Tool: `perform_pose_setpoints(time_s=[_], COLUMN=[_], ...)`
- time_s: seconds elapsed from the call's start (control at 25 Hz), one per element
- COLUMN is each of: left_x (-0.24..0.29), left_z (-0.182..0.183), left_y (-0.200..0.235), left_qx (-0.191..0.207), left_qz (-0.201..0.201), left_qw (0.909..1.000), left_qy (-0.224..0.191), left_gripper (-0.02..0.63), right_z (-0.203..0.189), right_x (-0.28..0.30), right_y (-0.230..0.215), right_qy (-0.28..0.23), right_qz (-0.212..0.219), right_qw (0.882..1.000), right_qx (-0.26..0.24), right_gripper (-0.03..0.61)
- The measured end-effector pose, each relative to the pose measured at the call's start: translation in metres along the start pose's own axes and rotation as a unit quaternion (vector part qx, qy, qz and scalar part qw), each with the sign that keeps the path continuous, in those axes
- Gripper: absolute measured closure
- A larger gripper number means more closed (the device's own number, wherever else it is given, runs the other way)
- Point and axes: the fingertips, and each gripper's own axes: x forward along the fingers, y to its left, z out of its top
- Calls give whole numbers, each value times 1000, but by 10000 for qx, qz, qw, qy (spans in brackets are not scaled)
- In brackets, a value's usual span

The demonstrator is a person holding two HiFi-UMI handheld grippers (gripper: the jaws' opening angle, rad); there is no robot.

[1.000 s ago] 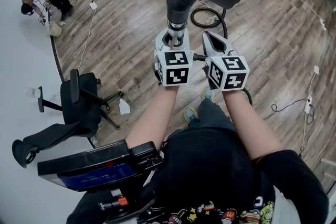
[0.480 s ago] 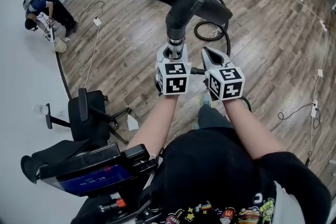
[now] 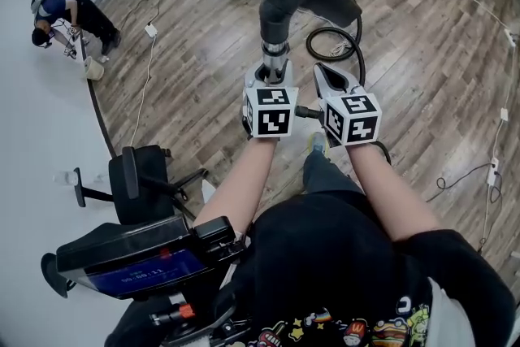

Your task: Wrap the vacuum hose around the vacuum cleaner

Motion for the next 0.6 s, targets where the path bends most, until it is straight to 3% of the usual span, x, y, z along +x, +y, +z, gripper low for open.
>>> perform_pose_setpoints(time_s=[0.28,0.6], left_x=[88,195], left_z=[19,43], left_y=[34,51], left_qx=[63,144], left_qz=[29,-217], left_qw=[9999,9989], left_qy=[147,379], left_gripper=[465,465], right_z=[13,44], right_x=[81,170], right_y=[-49,-120], right_qy=[169,239], right_qz=[-15,-92], right_qw=[9998,9992], right_qx=[139,303], right_gripper=[555,555])
